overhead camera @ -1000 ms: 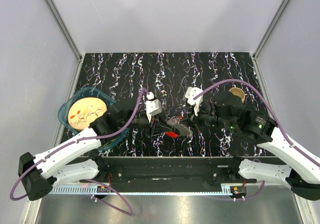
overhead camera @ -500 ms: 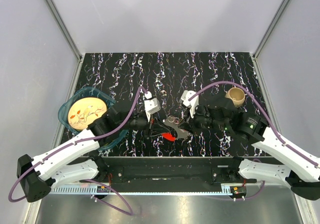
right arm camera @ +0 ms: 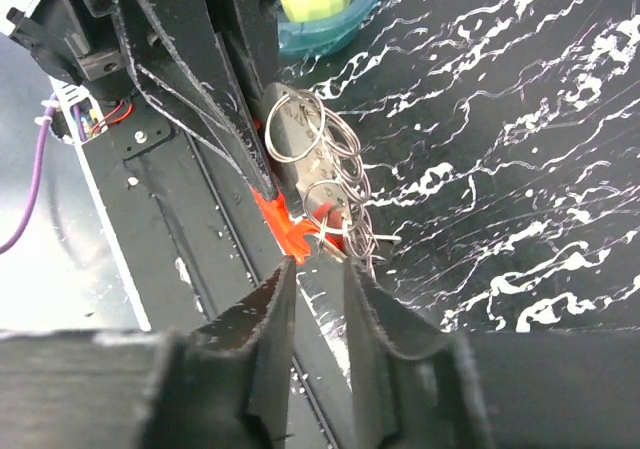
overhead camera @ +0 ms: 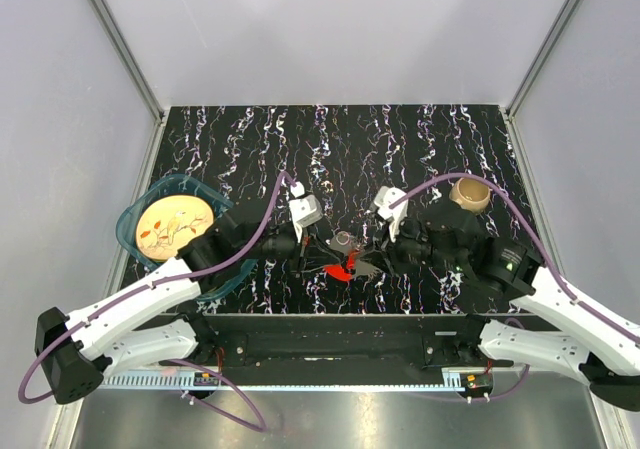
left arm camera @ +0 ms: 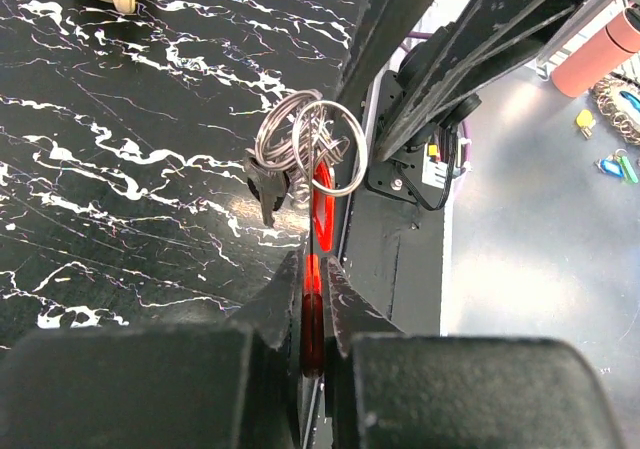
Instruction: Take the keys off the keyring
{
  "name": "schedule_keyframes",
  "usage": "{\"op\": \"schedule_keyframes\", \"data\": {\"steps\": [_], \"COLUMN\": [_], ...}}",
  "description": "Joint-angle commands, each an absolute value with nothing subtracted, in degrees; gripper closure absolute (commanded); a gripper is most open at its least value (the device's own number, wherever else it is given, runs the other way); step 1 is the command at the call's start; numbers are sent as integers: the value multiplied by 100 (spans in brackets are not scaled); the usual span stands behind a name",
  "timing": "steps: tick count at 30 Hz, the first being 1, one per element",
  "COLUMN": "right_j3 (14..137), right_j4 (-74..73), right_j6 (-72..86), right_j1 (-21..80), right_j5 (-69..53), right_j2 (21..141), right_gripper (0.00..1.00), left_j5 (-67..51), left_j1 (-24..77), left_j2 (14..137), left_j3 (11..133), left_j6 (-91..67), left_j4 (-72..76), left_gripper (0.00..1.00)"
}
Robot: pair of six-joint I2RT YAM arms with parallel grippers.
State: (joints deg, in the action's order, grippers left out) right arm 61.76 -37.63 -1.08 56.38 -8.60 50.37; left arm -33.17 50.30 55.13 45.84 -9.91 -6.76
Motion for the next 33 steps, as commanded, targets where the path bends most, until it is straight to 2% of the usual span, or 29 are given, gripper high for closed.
{"op": "schedule_keyframes", "data": {"steps": [1, 2, 8, 11, 13, 21, 33], "right_j3": [5846, 5592, 4712, 4632, 4545, 4500, 4430], "right_j4": [-2823, -2447, -952, -739, -616, -264, -44], "right_j6": [350, 630, 2097, 2643, 2873, 3059, 3076], "right_j1": [5686, 5678, 5678, 5678, 5678, 5686, 5678], "right_j5": [-642, -615, -492, -422, -431, -106, 580], "right_j2": [4492, 4282, 3788, 3893, 3955, 4289, 4465], "right_gripper": [60, 55, 49, 46, 41, 37, 37], "left_j5": [-3305, -3287, -2901, -2699, -2498, -2180, -2399], "left_j1": [5027, 5027, 5036, 5036, 5045, 5036, 5036], "left_j2": [5397, 5379, 5168, 5133, 5107, 4957, 4834], "left_j3": [4878, 4869, 4623, 4623, 4614, 4597, 4597], "left_j6": [-905, -966, -1580, -1862, -1986, -2364, -2391], "left_j4": [-343, -325, 342, 527, 589, 791, 773], "left_gripper": [100, 100, 100, 100, 100, 100, 100]}}
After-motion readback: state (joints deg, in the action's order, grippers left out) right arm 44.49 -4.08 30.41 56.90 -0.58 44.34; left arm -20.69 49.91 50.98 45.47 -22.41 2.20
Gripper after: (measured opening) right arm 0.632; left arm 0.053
